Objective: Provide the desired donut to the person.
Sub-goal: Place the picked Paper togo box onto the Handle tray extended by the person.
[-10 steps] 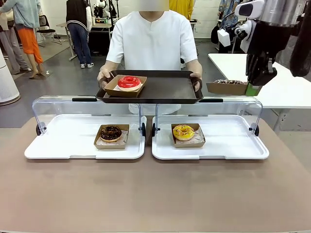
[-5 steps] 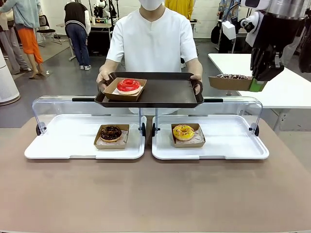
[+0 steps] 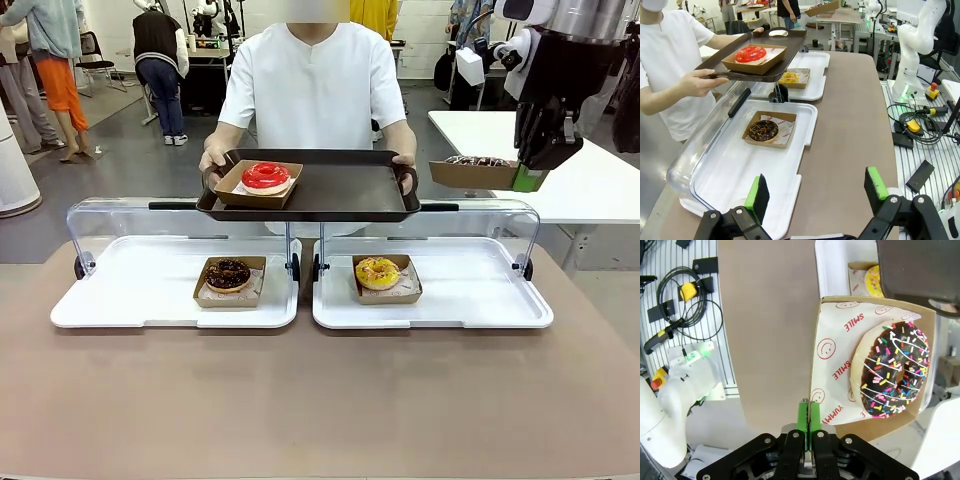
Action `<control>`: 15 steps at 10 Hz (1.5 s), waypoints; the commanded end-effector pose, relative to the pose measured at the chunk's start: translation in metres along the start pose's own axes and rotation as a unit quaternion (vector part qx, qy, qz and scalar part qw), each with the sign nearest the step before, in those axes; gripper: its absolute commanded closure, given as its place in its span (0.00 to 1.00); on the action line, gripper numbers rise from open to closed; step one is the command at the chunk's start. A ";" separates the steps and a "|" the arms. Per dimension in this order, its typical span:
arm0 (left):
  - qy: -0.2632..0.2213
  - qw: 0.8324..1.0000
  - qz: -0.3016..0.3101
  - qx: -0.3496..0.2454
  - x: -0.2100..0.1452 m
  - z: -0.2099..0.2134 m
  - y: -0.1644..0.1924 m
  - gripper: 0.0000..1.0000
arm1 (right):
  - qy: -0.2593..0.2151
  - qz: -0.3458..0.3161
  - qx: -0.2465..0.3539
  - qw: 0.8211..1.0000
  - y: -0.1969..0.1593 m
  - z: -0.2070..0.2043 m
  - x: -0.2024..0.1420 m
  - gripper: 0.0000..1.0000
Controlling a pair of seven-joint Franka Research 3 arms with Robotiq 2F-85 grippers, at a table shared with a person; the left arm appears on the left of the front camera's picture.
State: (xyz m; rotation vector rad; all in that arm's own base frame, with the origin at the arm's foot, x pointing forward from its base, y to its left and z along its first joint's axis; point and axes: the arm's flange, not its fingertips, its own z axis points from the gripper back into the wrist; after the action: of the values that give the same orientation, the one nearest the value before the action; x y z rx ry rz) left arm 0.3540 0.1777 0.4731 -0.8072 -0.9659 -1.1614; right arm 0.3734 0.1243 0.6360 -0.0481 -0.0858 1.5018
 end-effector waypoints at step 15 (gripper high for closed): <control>-0.009 1.000 -0.005 0.001 0.000 0.001 -0.001 0.00 | -0.008 -0.058 -0.042 0.997 0.004 0.008 0.116 0.98</control>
State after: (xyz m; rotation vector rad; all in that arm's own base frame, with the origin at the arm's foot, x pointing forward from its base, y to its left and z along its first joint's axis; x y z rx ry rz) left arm 0.3542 0.1774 0.4732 -0.8072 -0.9656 -1.1620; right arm 0.3607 0.2283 0.6503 -0.0739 -0.1820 1.4010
